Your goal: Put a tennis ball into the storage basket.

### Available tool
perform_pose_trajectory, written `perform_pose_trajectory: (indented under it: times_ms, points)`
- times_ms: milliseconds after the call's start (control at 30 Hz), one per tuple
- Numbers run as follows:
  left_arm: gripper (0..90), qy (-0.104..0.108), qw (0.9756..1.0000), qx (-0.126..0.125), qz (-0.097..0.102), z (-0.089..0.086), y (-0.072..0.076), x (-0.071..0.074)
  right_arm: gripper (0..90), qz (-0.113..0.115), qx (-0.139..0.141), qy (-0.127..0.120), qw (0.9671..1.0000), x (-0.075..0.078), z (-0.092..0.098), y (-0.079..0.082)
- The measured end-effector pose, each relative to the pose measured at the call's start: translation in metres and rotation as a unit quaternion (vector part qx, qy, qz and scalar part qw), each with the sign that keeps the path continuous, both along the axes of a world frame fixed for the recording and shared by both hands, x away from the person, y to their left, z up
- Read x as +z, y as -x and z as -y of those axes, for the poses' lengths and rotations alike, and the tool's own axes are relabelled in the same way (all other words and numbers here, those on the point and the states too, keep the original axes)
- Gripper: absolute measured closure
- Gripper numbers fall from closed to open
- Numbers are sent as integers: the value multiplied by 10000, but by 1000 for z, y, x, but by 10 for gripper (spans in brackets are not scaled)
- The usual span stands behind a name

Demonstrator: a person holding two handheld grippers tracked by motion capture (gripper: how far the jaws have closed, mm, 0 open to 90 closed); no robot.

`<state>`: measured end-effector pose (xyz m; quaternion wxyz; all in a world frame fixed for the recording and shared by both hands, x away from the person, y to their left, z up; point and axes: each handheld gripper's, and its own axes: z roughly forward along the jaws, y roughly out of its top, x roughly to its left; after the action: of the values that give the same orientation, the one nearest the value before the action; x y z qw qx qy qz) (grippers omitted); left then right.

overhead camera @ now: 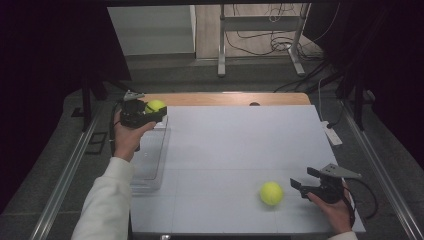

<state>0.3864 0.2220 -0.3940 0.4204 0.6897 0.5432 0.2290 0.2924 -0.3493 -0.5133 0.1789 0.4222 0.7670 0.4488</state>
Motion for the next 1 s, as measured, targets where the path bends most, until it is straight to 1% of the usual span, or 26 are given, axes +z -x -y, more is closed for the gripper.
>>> perform_pose_trajectory:
  times_ms: [100, 567, 1000]
  points:
    - [271, 22, 10000, 39, 6, -3, -1, -1, 140, -6, -7, 1, 10000, 0, 0, 0]
    - [271, -15, 9997, 224, -49, -14, -6, -5, 141, -1, -23, 17, 10000, 0, 0, 1]
    - [271, -31, 9992, 391, -86, -25, -5, -5, 140, -10, -39, 1, 10000, 0, 1, 1]
